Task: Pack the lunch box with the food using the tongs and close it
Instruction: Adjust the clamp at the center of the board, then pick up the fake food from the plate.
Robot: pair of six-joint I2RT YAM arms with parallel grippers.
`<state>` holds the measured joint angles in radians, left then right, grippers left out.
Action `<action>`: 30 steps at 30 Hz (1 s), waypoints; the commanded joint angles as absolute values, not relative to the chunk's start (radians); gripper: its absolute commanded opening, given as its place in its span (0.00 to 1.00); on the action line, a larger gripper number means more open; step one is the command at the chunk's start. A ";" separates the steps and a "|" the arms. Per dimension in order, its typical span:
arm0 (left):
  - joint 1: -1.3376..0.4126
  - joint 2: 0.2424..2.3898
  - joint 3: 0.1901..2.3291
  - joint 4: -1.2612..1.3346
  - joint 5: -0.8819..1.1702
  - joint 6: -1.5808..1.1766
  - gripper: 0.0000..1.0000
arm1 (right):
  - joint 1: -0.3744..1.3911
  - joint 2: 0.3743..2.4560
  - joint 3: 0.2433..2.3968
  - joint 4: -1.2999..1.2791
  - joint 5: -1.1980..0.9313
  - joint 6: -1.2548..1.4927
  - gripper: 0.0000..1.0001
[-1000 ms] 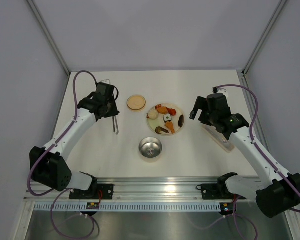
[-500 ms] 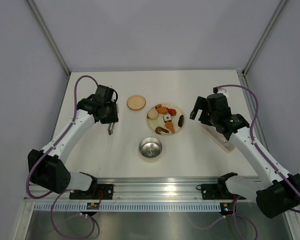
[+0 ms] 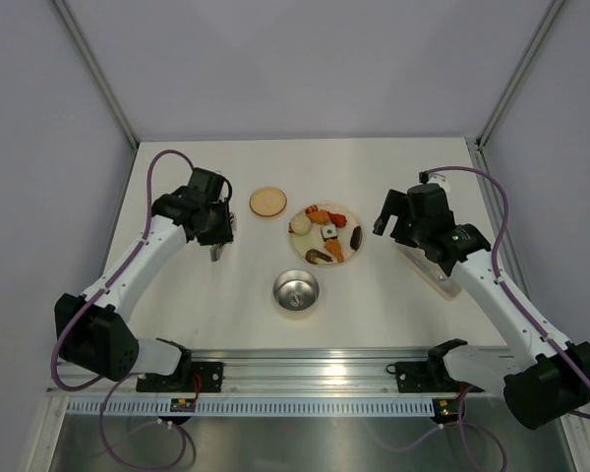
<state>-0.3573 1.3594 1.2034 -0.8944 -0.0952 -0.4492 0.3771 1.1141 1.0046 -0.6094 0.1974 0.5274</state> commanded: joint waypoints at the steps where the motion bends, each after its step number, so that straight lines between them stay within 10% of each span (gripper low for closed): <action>1: -0.380 1.332 1.244 -0.879 -0.055 -0.426 0.34 | 0.379 1.106 1.015 -0.587 0.204 0.514 1.00; 30: -0.649 1.519 1.512 -0.865 -0.017 -0.388 0.53 | 0.379 1.089 1.022 -0.614 0.221 0.523 0.99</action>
